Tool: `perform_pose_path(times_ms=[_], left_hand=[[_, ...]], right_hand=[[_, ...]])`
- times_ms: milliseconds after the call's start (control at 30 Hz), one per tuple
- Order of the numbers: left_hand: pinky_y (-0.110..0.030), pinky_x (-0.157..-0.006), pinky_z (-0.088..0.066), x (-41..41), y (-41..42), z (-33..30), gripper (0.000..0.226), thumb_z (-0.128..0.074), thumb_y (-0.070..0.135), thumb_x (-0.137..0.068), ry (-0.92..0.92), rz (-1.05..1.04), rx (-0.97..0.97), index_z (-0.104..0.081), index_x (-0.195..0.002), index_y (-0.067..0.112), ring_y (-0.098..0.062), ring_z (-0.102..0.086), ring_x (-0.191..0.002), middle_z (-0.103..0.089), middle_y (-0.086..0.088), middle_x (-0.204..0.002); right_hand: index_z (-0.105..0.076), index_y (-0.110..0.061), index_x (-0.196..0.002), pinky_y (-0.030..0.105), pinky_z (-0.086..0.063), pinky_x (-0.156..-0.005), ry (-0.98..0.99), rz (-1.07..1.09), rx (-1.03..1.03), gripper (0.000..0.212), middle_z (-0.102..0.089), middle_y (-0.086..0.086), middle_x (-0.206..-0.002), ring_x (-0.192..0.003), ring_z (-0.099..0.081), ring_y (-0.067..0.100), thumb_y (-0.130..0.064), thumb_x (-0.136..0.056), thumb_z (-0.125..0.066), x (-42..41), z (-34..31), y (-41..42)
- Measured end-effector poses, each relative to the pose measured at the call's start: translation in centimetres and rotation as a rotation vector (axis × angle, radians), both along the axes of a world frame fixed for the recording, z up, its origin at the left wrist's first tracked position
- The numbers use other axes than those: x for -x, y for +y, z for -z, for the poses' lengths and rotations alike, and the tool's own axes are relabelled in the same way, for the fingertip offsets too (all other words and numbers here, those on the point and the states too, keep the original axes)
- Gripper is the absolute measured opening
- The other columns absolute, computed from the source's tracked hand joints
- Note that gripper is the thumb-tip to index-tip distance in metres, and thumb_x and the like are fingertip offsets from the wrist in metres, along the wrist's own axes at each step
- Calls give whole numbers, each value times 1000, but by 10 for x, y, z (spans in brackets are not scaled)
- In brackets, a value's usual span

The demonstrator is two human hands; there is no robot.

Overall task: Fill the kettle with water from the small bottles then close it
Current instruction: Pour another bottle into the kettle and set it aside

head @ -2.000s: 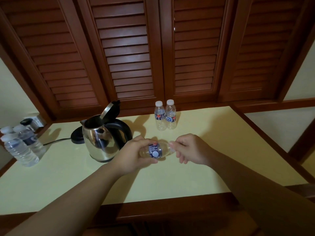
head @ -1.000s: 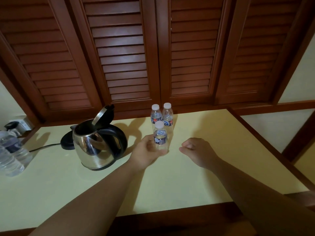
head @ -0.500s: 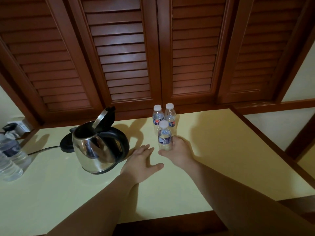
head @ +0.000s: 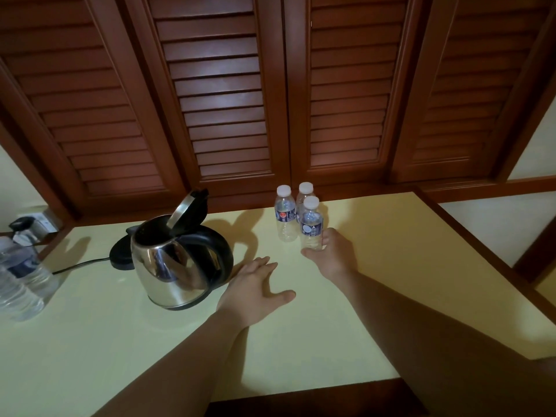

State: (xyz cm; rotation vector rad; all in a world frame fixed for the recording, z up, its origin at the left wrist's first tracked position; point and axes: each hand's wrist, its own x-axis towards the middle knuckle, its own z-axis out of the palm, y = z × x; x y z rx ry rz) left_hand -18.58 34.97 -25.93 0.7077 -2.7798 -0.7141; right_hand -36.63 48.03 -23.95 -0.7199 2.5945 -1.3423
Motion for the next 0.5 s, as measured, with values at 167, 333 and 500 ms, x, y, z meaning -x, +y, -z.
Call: perform_pose_path(times_ms=[167, 333, 500], left_hand=[[-34, -126, -24, 1, 1, 1, 93, -64, 79, -77, 2, 1, -4, -43, -155, 33, -5, -22, -154, -31, 17, -165], [-33, -125, -24, 0, 1, 1, 92, -63, 79, -79, -2, 5, 1, -42, -156, 34, -5, -20, -154, -29, 19, -166], [-33, -126, -23, -3, 1, 0, 90, -66, 73, -81, 18, 20, -13, -39, -157, 33, -6, -21, -155, -30, 14, -167]], right_hand=[[-68, -17, -103, 33, -55, -77, 13, 12, -12, 38, -72, 0, -103, -89, -67, 20, -36, -78, -88, 0, -2, 1], [-69, -15, -111, 32, -54, -79, 11, -29, -79, 48, -73, 2, -111, -92, -65, 19, -43, -78, -88, 2, -5, 1], [-48, -12, -148, 30, -47, -100, -100, 27, -111, 95, -59, 5, -144, -130, -58, 24, -52, -73, -89, -1, -8, 7]])
